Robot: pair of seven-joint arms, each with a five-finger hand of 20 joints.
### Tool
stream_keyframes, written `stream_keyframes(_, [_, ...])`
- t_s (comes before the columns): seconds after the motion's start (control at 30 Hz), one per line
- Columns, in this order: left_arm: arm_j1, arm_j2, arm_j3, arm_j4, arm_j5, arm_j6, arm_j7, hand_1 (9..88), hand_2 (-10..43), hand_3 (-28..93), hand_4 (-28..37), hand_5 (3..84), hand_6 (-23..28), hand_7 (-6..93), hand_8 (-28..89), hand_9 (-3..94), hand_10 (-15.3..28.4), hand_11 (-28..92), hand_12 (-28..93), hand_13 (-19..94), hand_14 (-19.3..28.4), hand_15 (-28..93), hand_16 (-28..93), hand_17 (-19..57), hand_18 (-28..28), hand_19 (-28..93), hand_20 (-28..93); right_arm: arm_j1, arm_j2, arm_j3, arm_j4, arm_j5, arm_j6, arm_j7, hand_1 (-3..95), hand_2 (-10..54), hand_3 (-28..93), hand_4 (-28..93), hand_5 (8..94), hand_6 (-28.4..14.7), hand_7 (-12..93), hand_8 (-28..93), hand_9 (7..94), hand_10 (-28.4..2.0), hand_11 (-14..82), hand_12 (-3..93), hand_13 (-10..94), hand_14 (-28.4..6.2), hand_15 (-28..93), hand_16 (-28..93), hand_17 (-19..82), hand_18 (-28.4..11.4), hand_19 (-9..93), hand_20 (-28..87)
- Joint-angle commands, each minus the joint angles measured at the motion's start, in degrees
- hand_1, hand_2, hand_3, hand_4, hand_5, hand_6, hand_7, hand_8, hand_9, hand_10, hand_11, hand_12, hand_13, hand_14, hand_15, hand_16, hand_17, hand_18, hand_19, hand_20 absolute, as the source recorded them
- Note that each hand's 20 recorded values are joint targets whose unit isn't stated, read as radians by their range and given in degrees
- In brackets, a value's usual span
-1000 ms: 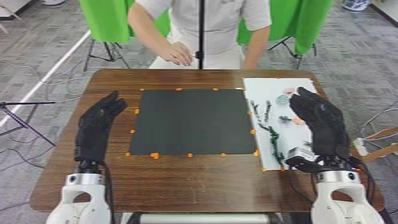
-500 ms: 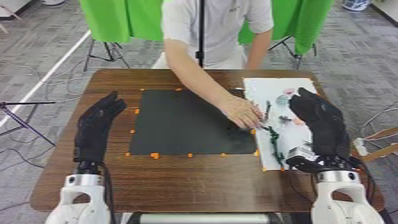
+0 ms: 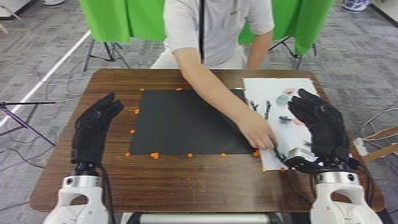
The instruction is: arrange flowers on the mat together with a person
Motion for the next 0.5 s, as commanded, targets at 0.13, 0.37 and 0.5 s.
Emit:
stream_keyframes(0.13, [0.7, -0.35, -0.31, 0.04, -0.61, 0.39, -0.59, 27.2, -8.9, 66, -19.9, 45.1, 3.0, 13.4, -7, 43.5, 11.9, 15, 16, 34, 15.1, 12, 5, 4.8, 11.0, 1, 18, -0.9, 0.0, 0.1, -0.6, -0.6, 0.1, -0.1, 18.7, -9.5, 76, -20, 49.8, -1.3, 17, -11, 50.8, -14.1, 7.5, 15.0, 39, -14.9, 12, 24, 13, -16.3, 17, 28])
stream_keyframes(0.37, [0.9, 0.88, 0.01, -0.88, -2.58, 4.44, 0.43, 27.6, -8.6, 65, -20.2, 44.3, 3.0, 12.9, -7, 40.7, 11.8, 13, 15, 32, 14.1, 9, 4, 6.3, 9.0, 2, 17, -0.8, 0.2, 0.2, -0.7, -0.6, -0.1, -0.1, 18.7, -9.5, 76, -20, 49.8, -1.3, 17, -11, 50.8, -14.2, 7.4, 15.0, 39, -14.9, 12, 25, 13, -16.4, 17, 28])
stream_keyframes(0.5, [1.3, 1.39, 1.51, -3.45, -4.52, 11.32, -2.14, 28.2, -7.1, 65, -20.3, 38.7, 2.2, 10.7, -6, 33.7, 10.6, 7, 14, 26, 12.2, 6, 2, 9.2, 8.3, 3, 18, -0.7, 0.1, 0.2, -0.6, -0.5, 0.4, 0.0, 18.7, -9.5, 76, -20, 49.8, -1.3, 17, -11, 50.8, -14.2, 7.3, 15.0, 39, -14.9, 12, 25, 13, -16.3, 17, 28])
